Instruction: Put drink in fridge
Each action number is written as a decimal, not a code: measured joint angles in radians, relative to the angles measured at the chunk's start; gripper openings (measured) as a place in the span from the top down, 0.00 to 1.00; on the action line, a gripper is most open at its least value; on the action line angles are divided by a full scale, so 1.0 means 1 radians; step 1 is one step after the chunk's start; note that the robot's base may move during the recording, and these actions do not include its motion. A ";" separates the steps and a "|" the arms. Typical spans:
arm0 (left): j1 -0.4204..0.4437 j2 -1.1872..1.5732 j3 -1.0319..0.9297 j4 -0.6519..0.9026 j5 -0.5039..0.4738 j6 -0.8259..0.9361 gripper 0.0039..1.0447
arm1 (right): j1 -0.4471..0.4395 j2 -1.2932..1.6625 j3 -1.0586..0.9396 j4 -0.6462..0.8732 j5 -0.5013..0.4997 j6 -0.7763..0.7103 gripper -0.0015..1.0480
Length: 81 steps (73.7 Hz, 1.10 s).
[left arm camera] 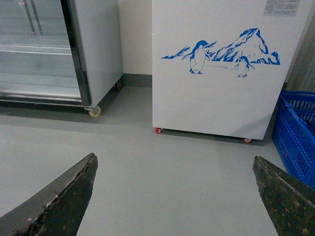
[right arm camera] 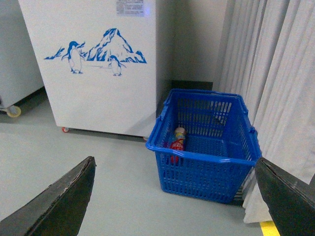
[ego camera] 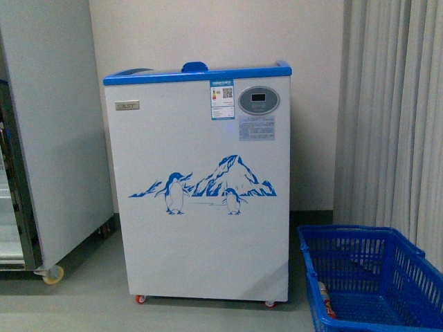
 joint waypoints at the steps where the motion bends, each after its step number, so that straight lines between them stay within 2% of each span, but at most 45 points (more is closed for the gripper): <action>1: 0.000 0.000 0.000 0.000 0.000 0.000 0.08 | 0.000 0.000 0.000 0.000 0.000 0.000 0.07; 81: 0.000 0.000 0.000 0.000 0.000 0.000 0.08 | 0.000 0.000 0.000 0.000 0.000 0.000 0.07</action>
